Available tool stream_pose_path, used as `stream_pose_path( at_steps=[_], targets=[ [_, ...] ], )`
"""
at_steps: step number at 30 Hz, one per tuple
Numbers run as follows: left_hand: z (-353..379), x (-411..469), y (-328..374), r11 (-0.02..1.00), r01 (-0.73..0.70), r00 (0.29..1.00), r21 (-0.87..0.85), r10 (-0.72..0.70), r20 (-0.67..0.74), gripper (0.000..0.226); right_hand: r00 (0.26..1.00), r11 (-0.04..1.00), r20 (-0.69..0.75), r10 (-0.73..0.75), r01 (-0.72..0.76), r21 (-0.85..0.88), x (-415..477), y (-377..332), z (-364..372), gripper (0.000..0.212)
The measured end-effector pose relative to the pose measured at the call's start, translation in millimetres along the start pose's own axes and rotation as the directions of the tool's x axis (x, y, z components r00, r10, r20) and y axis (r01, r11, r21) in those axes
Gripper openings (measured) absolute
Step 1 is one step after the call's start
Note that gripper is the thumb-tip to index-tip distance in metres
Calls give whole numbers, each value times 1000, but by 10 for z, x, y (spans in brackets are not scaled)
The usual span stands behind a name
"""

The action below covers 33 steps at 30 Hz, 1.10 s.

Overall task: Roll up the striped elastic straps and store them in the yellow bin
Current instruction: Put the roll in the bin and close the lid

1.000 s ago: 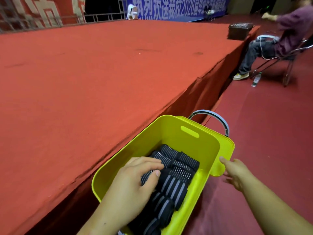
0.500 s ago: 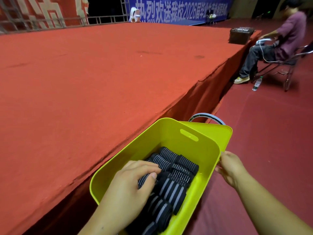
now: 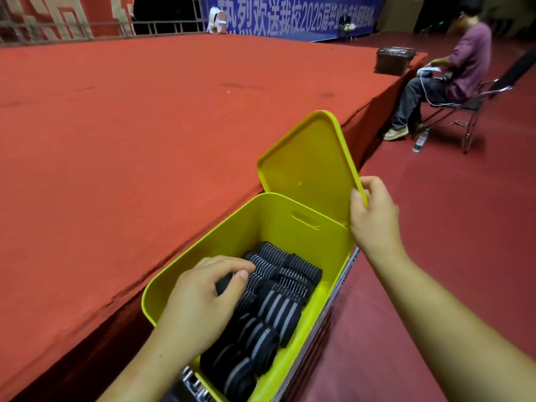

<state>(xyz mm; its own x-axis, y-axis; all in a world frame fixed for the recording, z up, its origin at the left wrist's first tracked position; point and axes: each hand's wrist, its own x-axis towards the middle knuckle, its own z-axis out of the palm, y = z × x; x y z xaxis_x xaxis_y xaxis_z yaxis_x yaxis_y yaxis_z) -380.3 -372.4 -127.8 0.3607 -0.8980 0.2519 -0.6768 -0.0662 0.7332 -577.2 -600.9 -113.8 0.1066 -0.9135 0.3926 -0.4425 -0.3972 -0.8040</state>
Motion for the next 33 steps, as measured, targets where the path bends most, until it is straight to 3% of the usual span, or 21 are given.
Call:
stream_pose_path(
  at_steps=[4, 6, 9, 11, 13, 15, 18, 21, 23, 25, 29, 31, 33],
  targets=[
    [-70, 32, 86, 981, 76, 996, -181, -82, -27, 16, 991, 988, 29, -132, 134, -78, -220, -234, -151, 16],
    [-111, 95, 143, 914, 114, 990, -389, -139, -38, 24, 974, 967, 79, -214, 223, -125, -368, -347, -200, 23],
    [-178, 221, 231, 677, 209, 957, -705, -289, 6, 45, 926, 886, 126, -356, 377, -271, -654, -493, -247, 30],
    [-260, 283, 275, 518, 279, 922, -808, -381, 74, 64, 881, 806, 150, -449, 471, -359, -857, -576, -271, 37],
    [-343, 327, 289, 432, 349, 889, -831, -433, 148, 72, 843, 758, 177, -508, 535, -373, -1075, -645, -276, 39],
    [-411, 345, 295, 444, 388, 879, -807, -443, 178, 58, 809, 724, 235, -538, 587, -362, -1315, -674, -224, 47],
    [-435, 357, 240, 560, 390, 879, -731, -463, 113, 29, 769, 725, 378, -516, 626, -285, -1654, -667, -72, 71],
    [-455, 278, 57, 704, 380, 886, -600, -463, 19, 18, 693, 697, 460, -556, 689, -196, -1888, -683, 6, 55],
    [-479, 157, -52, 773, 398, 890, -493, -456, 4, 16, 693, 734, 518, -501, 657, -170, -1902, -703, -19, 63],
    [-483, 37, -117, 790, 402, 894, -463, -448, 11, 16, 758, 818, 500, -420, 554, -154, -1705, -617, -59, 74],
    [-497, -94, -163, 801, 368, 901, -473, -432, -31, 17, 978, 955, 173, -115, 157, -252, -914, -158, -126, 79],
    [-515, -132, -170, 805, 358, 903, -473, -428, -46, 18, 984, 965, 132, 120, -84, -247, -612, 36, -157, 74],
    [-542, -177, -184, 809, 363, 899, -463, -434, -53, 18, 948, 945, 177, 266, -221, -240, -463, 159, -98, 59]
  ],
)
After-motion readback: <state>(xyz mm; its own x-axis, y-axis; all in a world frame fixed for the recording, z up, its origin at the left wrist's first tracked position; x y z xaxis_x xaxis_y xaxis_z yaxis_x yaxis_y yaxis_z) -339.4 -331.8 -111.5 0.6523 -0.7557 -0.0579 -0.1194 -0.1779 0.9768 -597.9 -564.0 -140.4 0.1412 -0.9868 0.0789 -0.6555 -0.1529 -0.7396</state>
